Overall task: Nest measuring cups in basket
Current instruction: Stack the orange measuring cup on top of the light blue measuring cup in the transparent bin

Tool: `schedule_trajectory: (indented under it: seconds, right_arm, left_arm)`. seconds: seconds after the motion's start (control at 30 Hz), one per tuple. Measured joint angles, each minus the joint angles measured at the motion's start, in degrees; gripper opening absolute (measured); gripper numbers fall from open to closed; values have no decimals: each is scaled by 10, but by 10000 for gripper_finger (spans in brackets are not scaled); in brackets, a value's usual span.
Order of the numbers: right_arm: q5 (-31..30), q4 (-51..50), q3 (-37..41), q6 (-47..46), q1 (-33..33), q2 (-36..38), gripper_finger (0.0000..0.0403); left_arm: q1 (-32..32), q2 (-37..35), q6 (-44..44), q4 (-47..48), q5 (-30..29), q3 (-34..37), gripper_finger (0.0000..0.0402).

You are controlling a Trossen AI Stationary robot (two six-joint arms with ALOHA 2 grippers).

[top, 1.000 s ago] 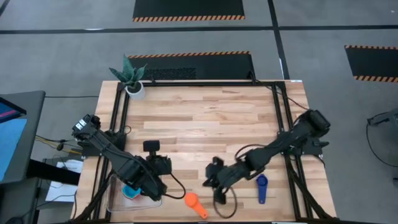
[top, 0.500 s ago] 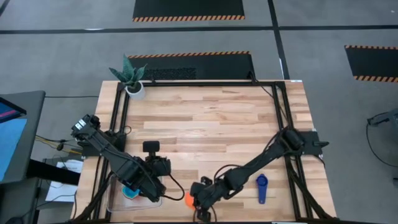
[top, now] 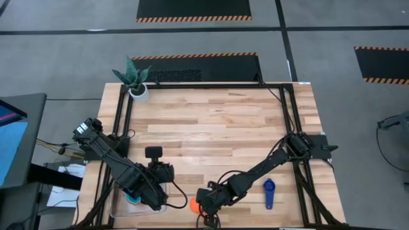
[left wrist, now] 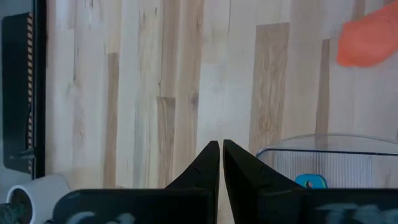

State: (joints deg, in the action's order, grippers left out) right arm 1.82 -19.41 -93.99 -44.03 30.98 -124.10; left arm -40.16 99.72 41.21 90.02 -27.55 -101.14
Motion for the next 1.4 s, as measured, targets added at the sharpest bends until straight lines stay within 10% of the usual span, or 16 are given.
schedule_trajectory:
  seconds: [1.4]
  right_arm:
    - [-47, 1, -3, 40, -122, -46, 14]
  left_arm:
    - [0, 0, 2, 0, -18, 1, 11]
